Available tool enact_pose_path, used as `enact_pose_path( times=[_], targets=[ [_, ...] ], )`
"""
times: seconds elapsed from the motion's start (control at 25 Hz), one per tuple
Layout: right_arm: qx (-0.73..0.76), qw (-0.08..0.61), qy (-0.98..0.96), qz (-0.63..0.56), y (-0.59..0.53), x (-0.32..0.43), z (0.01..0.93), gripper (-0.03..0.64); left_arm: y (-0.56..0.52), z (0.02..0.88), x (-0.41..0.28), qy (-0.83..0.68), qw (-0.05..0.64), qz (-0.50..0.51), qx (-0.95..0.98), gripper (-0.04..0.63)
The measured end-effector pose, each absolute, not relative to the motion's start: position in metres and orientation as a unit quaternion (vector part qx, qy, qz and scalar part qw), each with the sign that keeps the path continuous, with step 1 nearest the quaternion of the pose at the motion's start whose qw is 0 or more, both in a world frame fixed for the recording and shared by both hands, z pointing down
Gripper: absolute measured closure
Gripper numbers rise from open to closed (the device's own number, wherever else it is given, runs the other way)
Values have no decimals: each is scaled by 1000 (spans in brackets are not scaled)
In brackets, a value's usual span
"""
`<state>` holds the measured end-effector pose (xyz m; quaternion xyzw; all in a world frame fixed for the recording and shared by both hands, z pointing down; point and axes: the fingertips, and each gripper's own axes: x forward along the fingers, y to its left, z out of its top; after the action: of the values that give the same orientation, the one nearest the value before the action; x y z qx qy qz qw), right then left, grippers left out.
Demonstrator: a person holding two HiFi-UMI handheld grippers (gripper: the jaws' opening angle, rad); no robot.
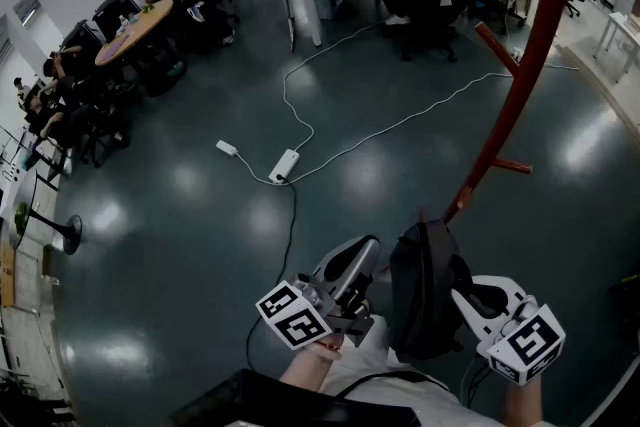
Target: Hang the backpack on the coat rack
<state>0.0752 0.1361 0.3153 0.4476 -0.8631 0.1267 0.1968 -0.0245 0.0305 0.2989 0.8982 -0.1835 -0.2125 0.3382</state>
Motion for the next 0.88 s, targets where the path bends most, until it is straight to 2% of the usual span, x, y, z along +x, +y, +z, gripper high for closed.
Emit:
enact_pose_path(
  times=[0.44, 0.88],
  targets=[
    [381, 244, -882, 130, 94, 59, 348, 589, 6, 324, 11, -146, 339, -182, 911, 588],
    [330, 285, -890, 130, 55, 75, 363, 589, -27, 348, 35, -144, 367, -184, 900, 588]
  ],
)
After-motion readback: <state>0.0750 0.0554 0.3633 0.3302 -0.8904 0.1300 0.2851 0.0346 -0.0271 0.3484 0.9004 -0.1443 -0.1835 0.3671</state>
